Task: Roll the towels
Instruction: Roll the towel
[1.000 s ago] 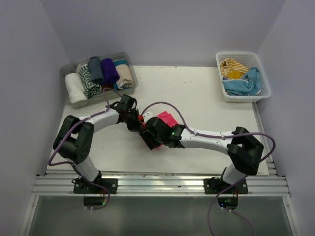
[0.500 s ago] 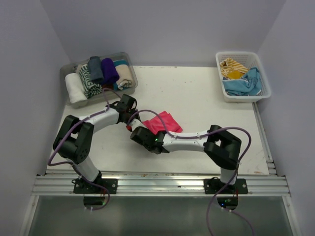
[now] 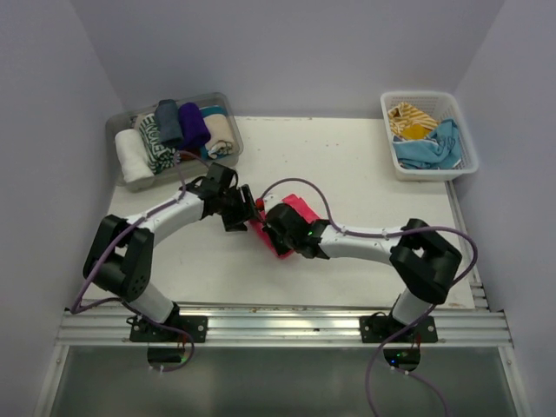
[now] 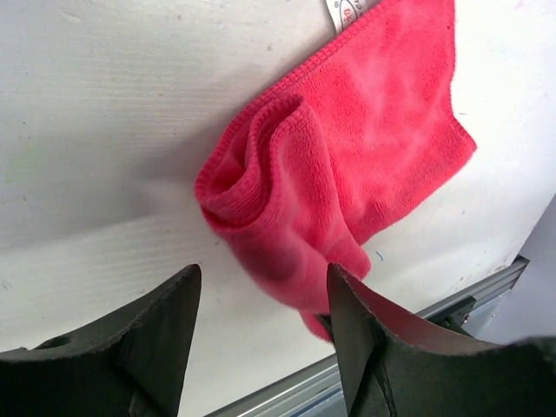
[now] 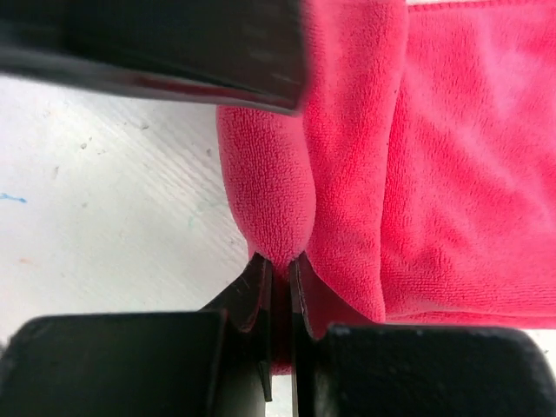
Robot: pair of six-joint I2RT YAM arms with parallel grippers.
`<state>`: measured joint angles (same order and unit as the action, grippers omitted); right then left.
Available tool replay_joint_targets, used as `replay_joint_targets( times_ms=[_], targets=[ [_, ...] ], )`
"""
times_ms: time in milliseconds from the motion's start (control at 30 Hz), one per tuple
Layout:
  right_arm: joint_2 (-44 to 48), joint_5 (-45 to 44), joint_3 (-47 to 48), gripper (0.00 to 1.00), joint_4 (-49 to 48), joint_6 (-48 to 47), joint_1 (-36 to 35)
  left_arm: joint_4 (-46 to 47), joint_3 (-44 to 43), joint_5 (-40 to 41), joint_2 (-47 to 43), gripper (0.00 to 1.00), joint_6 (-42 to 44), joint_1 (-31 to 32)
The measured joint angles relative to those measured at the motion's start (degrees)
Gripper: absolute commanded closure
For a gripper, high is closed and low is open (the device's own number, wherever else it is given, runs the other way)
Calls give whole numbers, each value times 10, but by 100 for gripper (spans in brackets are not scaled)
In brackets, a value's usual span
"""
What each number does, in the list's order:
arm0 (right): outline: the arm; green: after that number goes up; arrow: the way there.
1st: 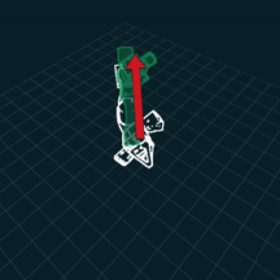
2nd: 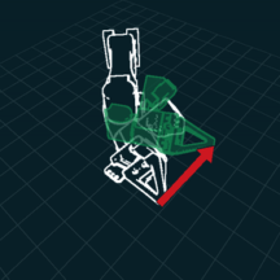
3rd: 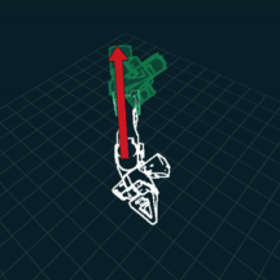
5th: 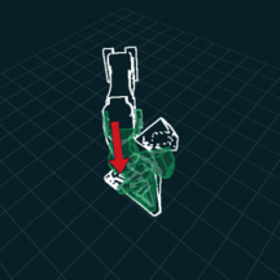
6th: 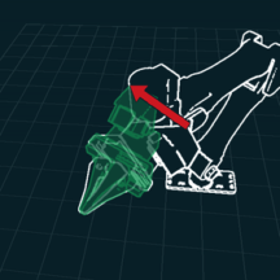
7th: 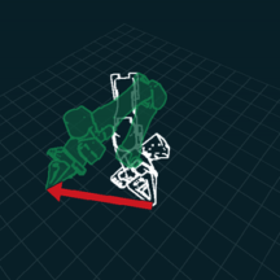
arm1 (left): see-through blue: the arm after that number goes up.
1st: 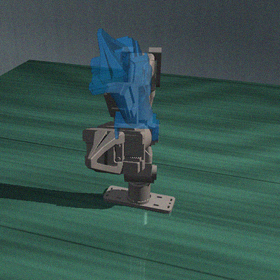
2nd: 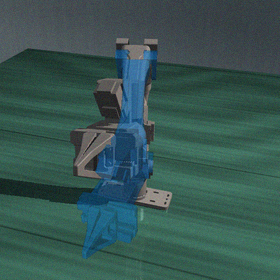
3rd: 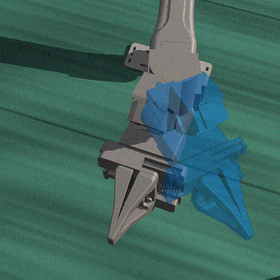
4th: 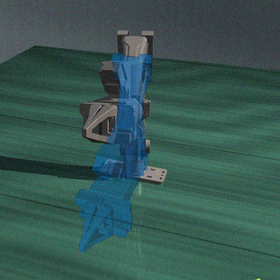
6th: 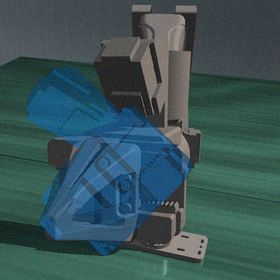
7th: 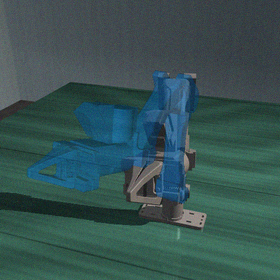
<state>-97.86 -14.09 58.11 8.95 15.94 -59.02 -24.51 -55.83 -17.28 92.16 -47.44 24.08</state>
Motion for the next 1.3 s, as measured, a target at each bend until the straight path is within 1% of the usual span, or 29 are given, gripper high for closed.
replay_joint_targets(
  times_ms=[100, 200, 233, 300, 333, 433, 467, 500, 633, 767, 933, 1267, 1300],
  targets=[
    [31, 75, -42, 100, -39, 27, 49, 0, 0, 5, -25, 37, 0, 0],
    [39, 155, -67, 100, -81, 60, 95, 1, 0, 8, -37, 44, 0, 0],
    [39, 187, -75, 100, -99, 74, 112, 2, 0, 8, -38, 53, 0, 0],
    [38, 232, -86, 100, -122, 94, 133, 9, 3, 5, -38, 62, 0, 0],
    [38, 254, -90, 100, -132, 105, 144, 13, 5, 2, -38, 72, 1, 1],
    [30, 323, -102, 100, -175, 143, 177, 20, 9, -8, -38, 80, 5, 5],
    [26, 341, -105, 100, -189, 155, 187, 23, 9, -12, -38, 80, 7, 7],
    [19, 364, -109, 100, -209, 170, 198, 27, 9, -16, -38, 83, 10, 10],
    [-17, 438, -127, 100, -273, 220, 235, 44, 9, -28, -30, 84, 16, 22],
    [-35, 468, -131, 100, -292, 239, 245, 55, 5, -36, -10, 84, 17, 26],
    [-42, 481, -132, 100, -304, 244, 246, 68, -19, -41, 27, 86, 22, 26],
    [-43, 478, -148, 100, -321, 245, 254, 80, -66, -68, 112, 87, 31, 29],
    [-43, 474, -149, 98, -320, 242, 254, 81, -71, -71, 121, 87, 33, 30]
  ],
)
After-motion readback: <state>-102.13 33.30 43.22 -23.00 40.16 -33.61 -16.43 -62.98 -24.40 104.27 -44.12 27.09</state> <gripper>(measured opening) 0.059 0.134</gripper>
